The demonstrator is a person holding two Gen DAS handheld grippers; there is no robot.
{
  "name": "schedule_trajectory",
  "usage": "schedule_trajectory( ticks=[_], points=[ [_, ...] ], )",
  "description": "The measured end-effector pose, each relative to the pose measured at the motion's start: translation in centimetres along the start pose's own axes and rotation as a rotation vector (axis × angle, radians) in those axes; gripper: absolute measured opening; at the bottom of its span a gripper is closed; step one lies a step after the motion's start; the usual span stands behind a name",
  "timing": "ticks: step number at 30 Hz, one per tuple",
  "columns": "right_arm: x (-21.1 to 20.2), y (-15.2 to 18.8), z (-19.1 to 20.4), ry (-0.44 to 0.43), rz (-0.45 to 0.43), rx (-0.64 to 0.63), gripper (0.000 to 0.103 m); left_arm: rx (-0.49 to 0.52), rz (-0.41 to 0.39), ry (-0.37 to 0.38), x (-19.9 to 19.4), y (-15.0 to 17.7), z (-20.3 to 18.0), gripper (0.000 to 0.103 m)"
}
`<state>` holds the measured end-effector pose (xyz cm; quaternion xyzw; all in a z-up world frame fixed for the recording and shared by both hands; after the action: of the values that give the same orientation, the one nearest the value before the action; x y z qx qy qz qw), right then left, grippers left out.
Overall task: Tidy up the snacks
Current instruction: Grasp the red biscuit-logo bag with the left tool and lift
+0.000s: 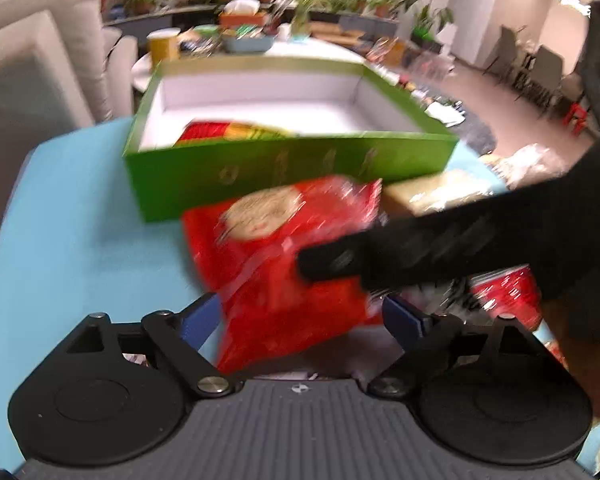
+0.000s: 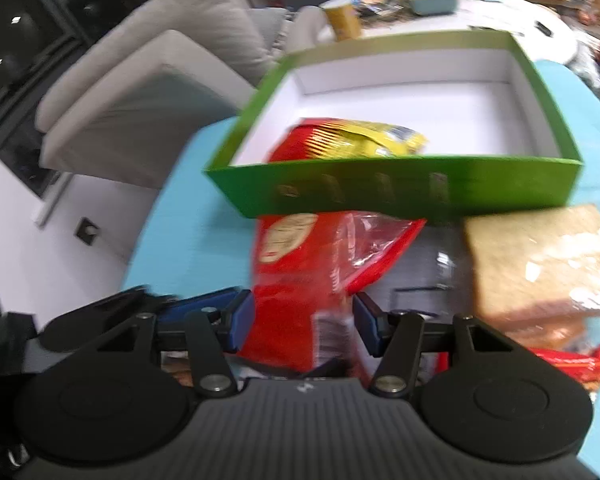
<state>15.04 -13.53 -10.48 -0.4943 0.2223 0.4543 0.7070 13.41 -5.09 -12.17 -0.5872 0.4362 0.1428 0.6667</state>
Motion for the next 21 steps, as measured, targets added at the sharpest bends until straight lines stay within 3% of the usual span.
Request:
schedule_trajectory(
  ticks=[4,10,18,21],
  points=[
    [-0.4,-0.5,-0.9,0.01,-0.007,0.024,0.088,-0.042,0.045,-0.004,0.7,1.0,1.2,0.096],
    [0.7,-0.7,-0.4,-0.003,0.035,0.002,0.091,-0.024,0.05,0.002,1.9,0.7,1.8,0.099],
    [3.6,-0.6,-0.2,-0.046,0.135,0.011,0.091,0.039,0.019,0.032,3.6,-0.6,1.2,0.101],
    [3.7,-0.5,0.5,-0.066,0.135,-0.032,0.075,0.049,-0.013,0.056,3.7,-0.9,0.6,0.094]
  ],
)
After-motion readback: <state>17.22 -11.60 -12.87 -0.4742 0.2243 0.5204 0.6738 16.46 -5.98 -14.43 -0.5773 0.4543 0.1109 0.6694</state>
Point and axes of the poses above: each gripper's, at about its wrist camera, not at the fingertips, and x roughly the way its jaws point, z to its left, y to its underside, the point moved 6 cm from there along x, roughly the way its jaws point, and after that the axes turned 5 degrees about x, right-handed, at the moved point
